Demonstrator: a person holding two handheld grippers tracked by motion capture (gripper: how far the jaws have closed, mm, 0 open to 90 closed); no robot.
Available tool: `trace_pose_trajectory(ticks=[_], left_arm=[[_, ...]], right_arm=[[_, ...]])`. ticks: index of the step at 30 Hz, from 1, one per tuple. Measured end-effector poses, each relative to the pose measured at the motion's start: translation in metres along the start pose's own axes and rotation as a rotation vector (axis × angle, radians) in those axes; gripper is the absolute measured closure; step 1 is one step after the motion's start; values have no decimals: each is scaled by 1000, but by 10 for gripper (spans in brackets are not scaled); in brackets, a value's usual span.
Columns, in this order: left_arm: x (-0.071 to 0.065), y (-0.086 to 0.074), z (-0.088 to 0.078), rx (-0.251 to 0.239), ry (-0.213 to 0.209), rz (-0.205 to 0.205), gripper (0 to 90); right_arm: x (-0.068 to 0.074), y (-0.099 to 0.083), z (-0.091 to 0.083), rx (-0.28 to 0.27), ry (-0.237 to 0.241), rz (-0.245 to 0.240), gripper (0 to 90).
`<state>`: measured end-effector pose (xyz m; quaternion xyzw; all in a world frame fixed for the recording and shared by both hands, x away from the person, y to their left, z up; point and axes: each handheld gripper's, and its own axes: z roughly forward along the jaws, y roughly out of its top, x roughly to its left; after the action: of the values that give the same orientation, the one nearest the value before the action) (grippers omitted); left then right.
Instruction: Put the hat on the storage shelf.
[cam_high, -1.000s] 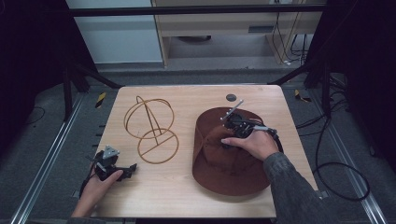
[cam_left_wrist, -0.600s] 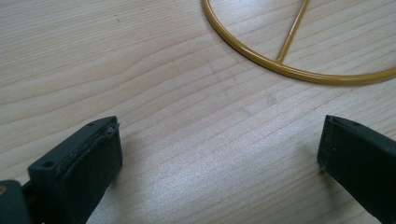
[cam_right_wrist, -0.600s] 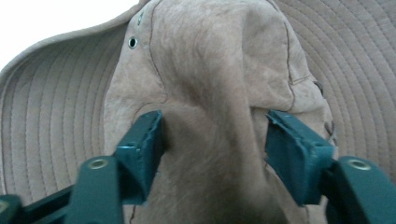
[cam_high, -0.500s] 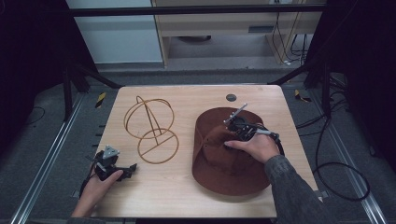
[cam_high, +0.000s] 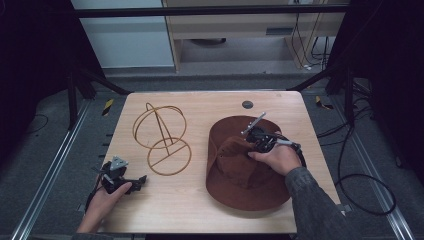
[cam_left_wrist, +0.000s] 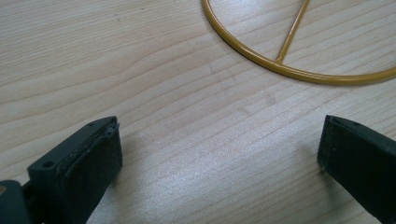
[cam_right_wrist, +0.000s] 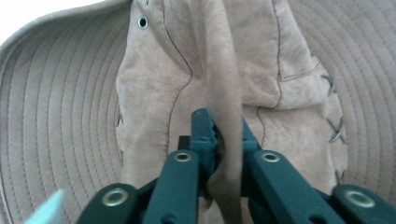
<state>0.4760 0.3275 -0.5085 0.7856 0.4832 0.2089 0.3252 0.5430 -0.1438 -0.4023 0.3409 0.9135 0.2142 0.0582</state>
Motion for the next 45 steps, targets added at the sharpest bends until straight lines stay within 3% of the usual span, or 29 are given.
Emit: trace_pose_trajectory(ticks=[6,14,23,30,37,45], left_arm=[[0,0,0,-1,0,0,0],[0,0,0,0,2,3,0],[0,0,0,0,4,3,0],[0,0,0,0,4,2,0],[0,0,0,-2,5,1,0],[0,0,0,3,4,6,0]], right_arm=[[-3,0,-6,-38,8,7,883],[-2,5,-35,-131,7,9,886],[6,14,-71,-222,-2,0,885],[8,19,-82,-258,-6,11,886],[13,28,-104,-340,-22,10,886],[21,39,-120,-390,-33,0,886]])
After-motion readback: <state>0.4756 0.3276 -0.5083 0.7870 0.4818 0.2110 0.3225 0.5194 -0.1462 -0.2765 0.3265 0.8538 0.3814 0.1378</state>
